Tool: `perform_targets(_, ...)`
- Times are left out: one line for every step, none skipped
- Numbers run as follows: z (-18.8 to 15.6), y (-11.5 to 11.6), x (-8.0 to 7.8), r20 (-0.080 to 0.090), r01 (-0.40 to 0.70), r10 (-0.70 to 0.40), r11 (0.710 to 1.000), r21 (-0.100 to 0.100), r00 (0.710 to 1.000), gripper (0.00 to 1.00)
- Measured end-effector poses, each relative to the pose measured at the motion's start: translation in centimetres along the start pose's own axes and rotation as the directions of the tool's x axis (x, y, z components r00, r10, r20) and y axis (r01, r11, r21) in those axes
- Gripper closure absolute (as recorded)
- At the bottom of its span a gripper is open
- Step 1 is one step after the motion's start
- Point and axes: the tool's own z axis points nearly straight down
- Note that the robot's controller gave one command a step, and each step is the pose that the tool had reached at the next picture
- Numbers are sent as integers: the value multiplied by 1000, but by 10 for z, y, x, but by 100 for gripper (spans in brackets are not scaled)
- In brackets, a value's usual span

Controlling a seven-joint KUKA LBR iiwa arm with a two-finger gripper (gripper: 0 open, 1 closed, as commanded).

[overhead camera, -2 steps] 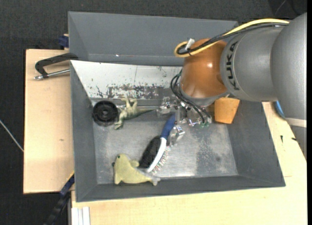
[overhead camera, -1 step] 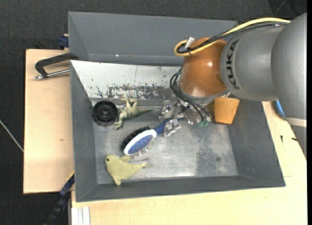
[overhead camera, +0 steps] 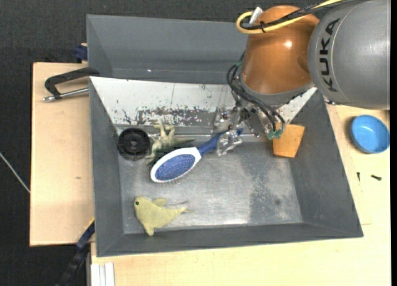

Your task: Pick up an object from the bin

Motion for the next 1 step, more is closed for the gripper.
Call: perform_targets(-128,77,-23,1,272,-272,962,-3,962,100)
